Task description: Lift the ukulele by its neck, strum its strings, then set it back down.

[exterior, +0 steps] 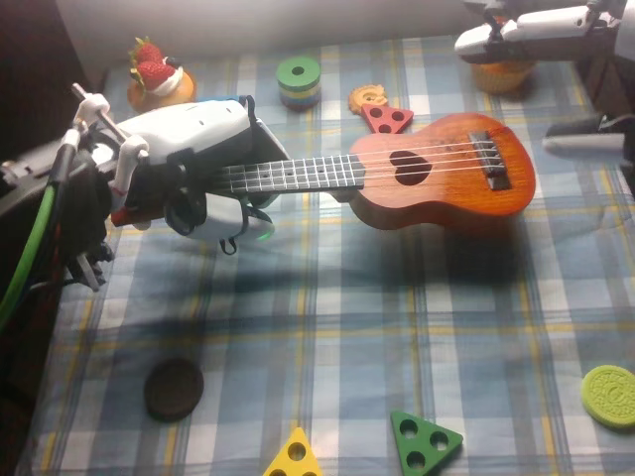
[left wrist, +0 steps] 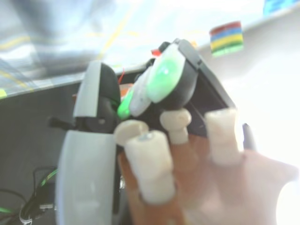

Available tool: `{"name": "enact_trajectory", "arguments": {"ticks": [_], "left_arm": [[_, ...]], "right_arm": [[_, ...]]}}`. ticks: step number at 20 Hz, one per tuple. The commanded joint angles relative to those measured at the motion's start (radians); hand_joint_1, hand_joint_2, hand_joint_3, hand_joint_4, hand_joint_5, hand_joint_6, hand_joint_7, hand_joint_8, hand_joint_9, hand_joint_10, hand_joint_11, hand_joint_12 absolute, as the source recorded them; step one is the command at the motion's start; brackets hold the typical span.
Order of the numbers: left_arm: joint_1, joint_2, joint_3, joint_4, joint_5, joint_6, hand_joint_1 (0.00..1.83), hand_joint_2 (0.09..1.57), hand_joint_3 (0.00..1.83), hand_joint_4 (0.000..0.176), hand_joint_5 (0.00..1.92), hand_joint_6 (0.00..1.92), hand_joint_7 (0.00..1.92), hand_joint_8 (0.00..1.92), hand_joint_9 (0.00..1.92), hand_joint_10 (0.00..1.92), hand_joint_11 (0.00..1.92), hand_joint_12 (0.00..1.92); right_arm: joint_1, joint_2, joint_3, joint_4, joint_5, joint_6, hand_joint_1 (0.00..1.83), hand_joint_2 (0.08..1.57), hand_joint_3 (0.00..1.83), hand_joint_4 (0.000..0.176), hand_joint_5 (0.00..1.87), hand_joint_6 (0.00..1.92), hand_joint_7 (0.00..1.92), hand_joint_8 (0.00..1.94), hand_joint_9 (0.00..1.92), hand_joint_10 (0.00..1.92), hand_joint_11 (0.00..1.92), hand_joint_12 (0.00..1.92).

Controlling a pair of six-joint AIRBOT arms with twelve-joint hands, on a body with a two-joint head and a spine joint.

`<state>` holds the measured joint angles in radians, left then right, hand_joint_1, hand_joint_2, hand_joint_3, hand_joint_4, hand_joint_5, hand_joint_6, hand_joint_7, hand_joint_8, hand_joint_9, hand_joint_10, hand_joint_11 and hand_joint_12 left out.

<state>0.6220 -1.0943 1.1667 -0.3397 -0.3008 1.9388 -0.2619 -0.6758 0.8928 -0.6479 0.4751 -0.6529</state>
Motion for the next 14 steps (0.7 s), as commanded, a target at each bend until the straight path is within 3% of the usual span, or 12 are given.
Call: {"name": "enact_trajectory", "arguments": {"ticks": [1,3,4,6,7,8,9,10,11,12,13,14], "left_arm": [[-0.017,-0.006,0.007,-0.005,-0.054,0.009,1.38,1.18,0.0,0.0,1.09,1.92,1.28,1.92,1.42,1.92,1.57,1.92],[-0.029,-0.016,0.028,-0.019,-0.001,0.031,1.39,1.18,0.0,0.002,1.05,1.92,1.24,1.92,1.37,1.92,1.54,1.92],[-0.032,-0.019,0.036,-0.018,0.02,0.032,1.33,1.22,0.01,0.013,1.03,1.92,1.2,1.92,1.31,1.92,1.47,1.92],[-0.032,-0.019,0.037,-0.018,0.036,0.045,1.24,1.21,0.0,0.018,0.94,1.92,1.09,1.92,1.23,1.92,1.38,1.92],[-0.033,-0.018,0.037,-0.019,0.039,0.054,1.08,1.26,0.03,0.0,0.73,1.61,0.92,1.92,1.07,1.92,1.22,1.92],[-0.035,-0.016,0.036,-0.02,0.039,0.055,1.05,1.24,0.01,0.0,0.73,1.44,0.78,1.72,0.93,1.87,1.07,1.92],[-0.037,-0.014,0.034,-0.02,0.039,0.057,0.9,1.31,0.01,0.03,0.62,1.54,0.58,1.41,0.61,1.74,0.63,1.92],[-0.039,-0.012,0.031,-0.02,0.039,0.061,0.85,1.25,0.0,0.0,0.34,1.15,0.5,1.17,0.44,1.56,0.37,1.87],[-0.039,-0.009,0.027,-0.02,0.035,0.069,0.73,1.23,0.0,0.0,0.26,0.69,0.38,0.66,0.28,1.08,0.1,1.63],[-0.039,-0.003,0.02,-0.027,0.029,0.079,0.58,1.2,0.0,0.0,0.23,0.18,0.29,0.1,0.18,0.51,0.0,1.44],[-0.038,0.006,0.01,-0.029,0.014,0.079,0.58,1.2,0.0,0.0,0.23,0.18,0.29,0.1,0.18,0.51,0.0,1.44],[-0.033,0.022,-0.011,-0.03,-0.013,0.079,0.52,1.18,0.0,0.026,0.14,0.06,0.15,0.02,0.09,0.32,0.0,1.22]], "right_arm": [[0.01,0.007,-0.001,0.034,0.097,-0.004,0.67,1.39,0.03,0.0,0.37,0.0,0.19,0.0,0.07,0.04,0.0,0.64],[0.009,0.006,-0.001,0.035,0.098,-0.004,0.54,1.31,0.0,0.0,0.42,0.01,0.22,0.0,0.11,0.03,0.0,0.86],[0.007,0.006,0.0,0.039,0.1,-0.004,0.67,1.4,0.03,0.0,0.42,0.01,0.22,0.0,0.11,0.03,0.0,0.89],[0.004,0.008,0.001,0.044,0.104,-0.004,0.73,1.43,0.02,0.0,0.41,0.0,0.21,0.0,0.12,0.02,0.0,0.88],[-0.001,0.01,0.0,0.052,0.109,-0.009,0.7,1.43,0.01,0.0,0.39,0.0,0.22,0.0,0.13,0.02,0.0,0.88],[-0.004,0.011,0.0,0.06,0.113,-0.013,0.65,1.45,0.01,0.0,0.38,0.0,0.22,0.0,0.12,0.02,0.0,0.79],[-0.008,0.012,0.0,0.068,0.116,-0.018,0.66,1.46,0.01,0.0,0.44,0.02,0.28,0.01,0.15,0.02,0.0,0.75],[-0.013,0.014,0.0,0.074,0.12,-0.02,0.7,1.47,0.01,0.0,0.45,0.02,0.3,0.01,0.15,0.02,0.0,0.64],[-0.016,0.015,0.0,0.079,0.123,-0.022,0.65,1.48,0.0,0.0,0.43,0.01,0.22,0.0,0.09,0.01,0.0,0.37],[-0.02,0.016,-0.001,0.084,0.126,-0.025,0.6,1.48,0.0,0.02,0.38,0.01,0.06,0.0,0.0,0.0,0.0,0.01],[-0.023,0.017,-0.002,0.09,0.126,-0.032,0.6,1.48,0.0,0.02,0.38,0.01,0.06,0.0,0.0,0.0,0.0,0.01],[-0.026,0.019,-0.003,0.098,0.127,-0.037,0.68,1.47,0.0,0.023,0.34,0.01,0.04,0.0,0.0,0.0,0.0,0.0]]}}
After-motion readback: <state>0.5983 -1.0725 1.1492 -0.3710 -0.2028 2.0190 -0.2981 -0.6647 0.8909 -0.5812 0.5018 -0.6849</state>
